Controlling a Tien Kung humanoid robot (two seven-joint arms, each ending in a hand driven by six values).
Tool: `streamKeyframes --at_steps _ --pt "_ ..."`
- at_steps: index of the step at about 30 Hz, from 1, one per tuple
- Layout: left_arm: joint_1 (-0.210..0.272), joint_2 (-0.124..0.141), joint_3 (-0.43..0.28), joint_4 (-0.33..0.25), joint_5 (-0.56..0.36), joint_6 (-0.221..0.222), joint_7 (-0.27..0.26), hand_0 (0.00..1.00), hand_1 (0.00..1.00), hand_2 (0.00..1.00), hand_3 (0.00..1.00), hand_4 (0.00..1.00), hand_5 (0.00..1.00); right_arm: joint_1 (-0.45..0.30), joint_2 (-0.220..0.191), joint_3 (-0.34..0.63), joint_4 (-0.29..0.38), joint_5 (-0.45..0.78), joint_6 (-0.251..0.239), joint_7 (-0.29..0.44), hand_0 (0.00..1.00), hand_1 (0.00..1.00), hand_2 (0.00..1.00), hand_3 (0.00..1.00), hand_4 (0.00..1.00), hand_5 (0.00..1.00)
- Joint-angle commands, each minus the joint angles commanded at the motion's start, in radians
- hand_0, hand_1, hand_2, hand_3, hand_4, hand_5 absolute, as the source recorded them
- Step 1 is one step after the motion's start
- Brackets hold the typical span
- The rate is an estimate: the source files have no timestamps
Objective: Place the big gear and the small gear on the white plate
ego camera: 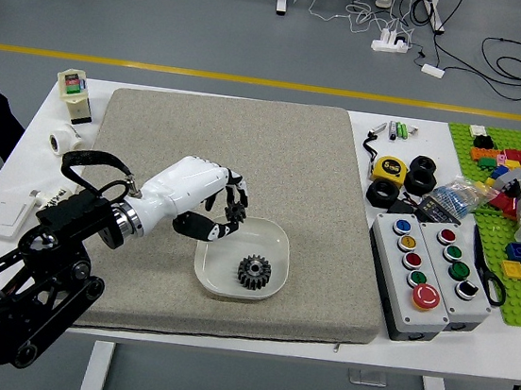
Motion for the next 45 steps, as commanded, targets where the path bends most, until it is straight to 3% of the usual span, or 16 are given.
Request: streamKeyframes --at_steps 5,6,11,12,15,17,18,23,24,29,31,35,36,41,42,45 --pt "-0.018 -0.021 0.025 0.057 0.000 -0.022 -0.003 0.351 0.499 0.551 0.563 0.807 0.111 0.000 0.000 -0.007 0.000 0.005 0.000 0.001 0.613 0.607 0.694 0.568 0.766 0.734" --pt "-0.019 -0.021 0.027 0.061 0.000 -0.027 -0.006 0.546 0.710 0.769 0.601 0.934 0.179 -0.001 -0.001 -0.007 0.000 0.005 0.000 0.001 0.612 0.607 0.694 0.568 0.767 0.733" --pt "-0.017 -0.022 0.024 0.070 0.000 -0.040 -0.015 0.546 0.710 0.769 0.601 0.934 0.179 -0.002 -0.002 -0.007 0.000 0.003 0.001 0.002 0.612 0.607 0.694 0.568 0.767 0.733" --pt "-0.017 -0.022 0.024 0.070 0.000 -0.040 -0.016 0.744 0.886 0.914 0.708 0.991 0.226 -0.002 -0.002 -0.007 0.000 0.003 0.001 0.002 0.612 0.607 0.694 0.568 0.766 0.734" --pt "-0.014 -0.022 0.017 0.071 0.000 -0.036 -0.020 0.744 0.886 0.914 0.708 0.991 0.226 -0.004 -0.002 -0.007 0.000 0.001 0.002 0.002 0.612 0.607 0.694 0.568 0.766 0.734" --pt "-0.006 -0.023 -0.003 0.065 0.000 -0.011 -0.014 0.744 0.886 0.914 0.708 0.991 0.226 -0.004 -0.001 -0.006 0.000 0.001 0.001 0.001 0.612 0.607 0.694 0.568 0.766 0.734" --pt "-0.002 -0.023 -0.012 0.061 0.000 0.007 -0.011 0.860 0.976 0.998 0.795 0.998 0.256 -0.005 -0.001 -0.005 0.000 0.000 0.001 0.001 0.612 0.607 0.694 0.569 0.767 0.734" --pt "0.018 -0.030 -0.079 0.044 0.000 0.133 0.030 0.860 0.976 0.998 0.795 0.998 0.256 -0.005 -0.001 -0.006 0.000 0.002 0.000 0.002 0.612 0.607 0.694 0.569 0.767 0.734" --pt "0.021 -0.032 -0.092 0.043 0.000 0.157 0.037 0.855 0.947 0.978 0.714 0.850 0.159 -0.005 -0.001 -0.006 0.000 0.002 0.000 0.002 0.612 0.607 0.694 0.569 0.767 0.733" --pt "0.064 -0.051 -0.207 0.047 0.000 0.295 0.063 0.855 0.947 0.978 0.714 0.850 0.159 -0.005 -0.002 -0.003 0.000 0.003 0.001 0.004 0.612 0.607 0.694 0.569 0.767 0.733" --pt "0.077 -0.055 -0.241 0.053 0.000 0.321 0.064 0.765 0.848 0.920 0.672 0.790 0.193 -0.005 -0.002 -0.002 0.000 0.002 0.001 0.004 0.610 0.607 0.695 0.570 0.767 0.734" --pt "0.112 -0.056 -0.296 0.044 -0.094 0.296 0.056 0.765 0.848 0.920 0.672 0.790 0.193 -0.005 -0.002 0.003 0.000 -0.002 0.002 0.004 0.610 0.607 0.695 0.570 0.767 0.734" --pt "0.128 -0.056 -0.305 0.029 -0.140 0.272 0.071 0.708 0.778 0.845 0.621 0.760 0.301 -0.006 -0.002 0.005 0.000 -0.004 0.002 0.004 0.611 0.607 0.694 0.569 0.768 0.734" --pt "0.170 -0.058 -0.342 -0.008 -0.348 0.167 0.115 0.708 0.778 0.845 0.621 0.760 0.301 -0.006 -0.002 0.011 0.000 -0.009 0.003 0.004 0.611 0.607 0.694 0.569 0.768 0.734" --pt "0.177 -0.058 -0.352 -0.010 -0.387 0.139 0.118 0.745 0.772 0.854 0.687 0.796 0.572 -0.006 -0.002 0.011 0.000 -0.009 0.003 0.004 0.611 0.607 0.695 0.569 0.769 0.735" --pt "0.196 -0.058 -0.374 -0.017 -0.512 0.084 0.119 0.745 0.772 0.854 0.687 0.796 0.572 -0.006 -0.001 0.012 0.000 -0.009 0.003 0.004 0.611 0.607 0.695 0.569 0.769 0.735"
